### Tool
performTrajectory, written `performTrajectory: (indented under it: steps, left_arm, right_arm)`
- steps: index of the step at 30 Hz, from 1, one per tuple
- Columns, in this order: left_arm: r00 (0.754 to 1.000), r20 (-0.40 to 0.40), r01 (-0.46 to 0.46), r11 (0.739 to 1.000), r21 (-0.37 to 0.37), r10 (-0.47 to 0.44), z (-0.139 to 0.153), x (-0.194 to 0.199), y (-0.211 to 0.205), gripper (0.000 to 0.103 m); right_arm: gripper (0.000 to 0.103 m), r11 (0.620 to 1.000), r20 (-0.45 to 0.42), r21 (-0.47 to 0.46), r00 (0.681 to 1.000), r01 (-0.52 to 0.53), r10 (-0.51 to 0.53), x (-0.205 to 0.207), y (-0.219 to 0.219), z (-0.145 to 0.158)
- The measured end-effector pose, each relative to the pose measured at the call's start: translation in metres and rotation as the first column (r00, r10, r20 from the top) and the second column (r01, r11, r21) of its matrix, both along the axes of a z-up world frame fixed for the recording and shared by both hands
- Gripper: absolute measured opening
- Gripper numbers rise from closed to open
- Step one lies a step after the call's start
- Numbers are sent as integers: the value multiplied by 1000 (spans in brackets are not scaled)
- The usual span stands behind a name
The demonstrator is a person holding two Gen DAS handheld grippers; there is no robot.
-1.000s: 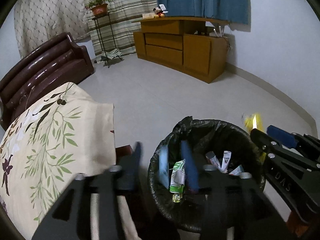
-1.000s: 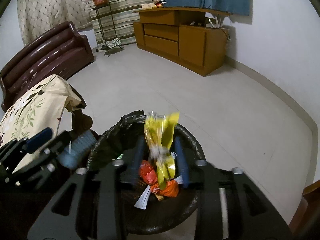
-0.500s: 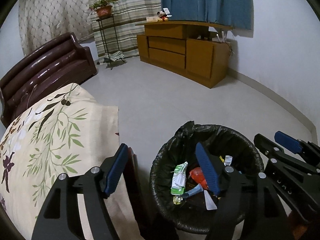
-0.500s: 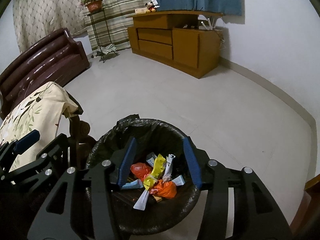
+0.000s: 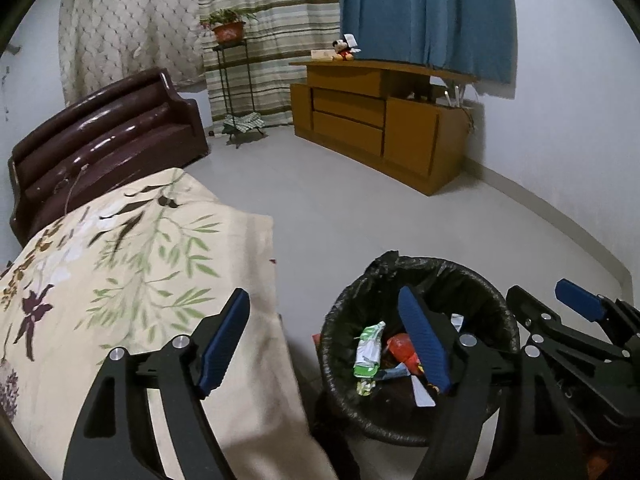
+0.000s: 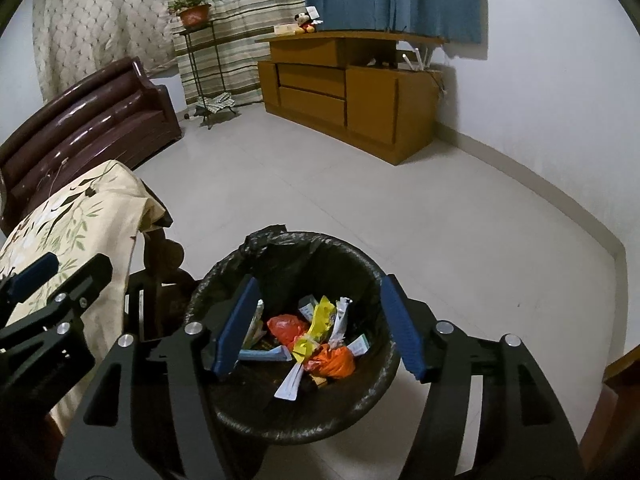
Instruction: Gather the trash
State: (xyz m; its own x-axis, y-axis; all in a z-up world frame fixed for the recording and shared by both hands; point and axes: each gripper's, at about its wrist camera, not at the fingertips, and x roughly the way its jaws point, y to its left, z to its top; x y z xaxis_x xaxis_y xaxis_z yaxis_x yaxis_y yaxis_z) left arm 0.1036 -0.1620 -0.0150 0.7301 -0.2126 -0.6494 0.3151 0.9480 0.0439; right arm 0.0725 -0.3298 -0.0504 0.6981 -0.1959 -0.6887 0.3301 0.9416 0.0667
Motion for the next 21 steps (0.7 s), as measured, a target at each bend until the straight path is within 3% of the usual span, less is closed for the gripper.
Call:
performTrajectory:
  steps: [21]
  left_arm:
    - [994, 57, -92, 995, -45, 95, 30, -57, 68, 82]
  right_arm:
    - [67, 996, 43, -56, 996, -70, 73, -46, 54, 34]
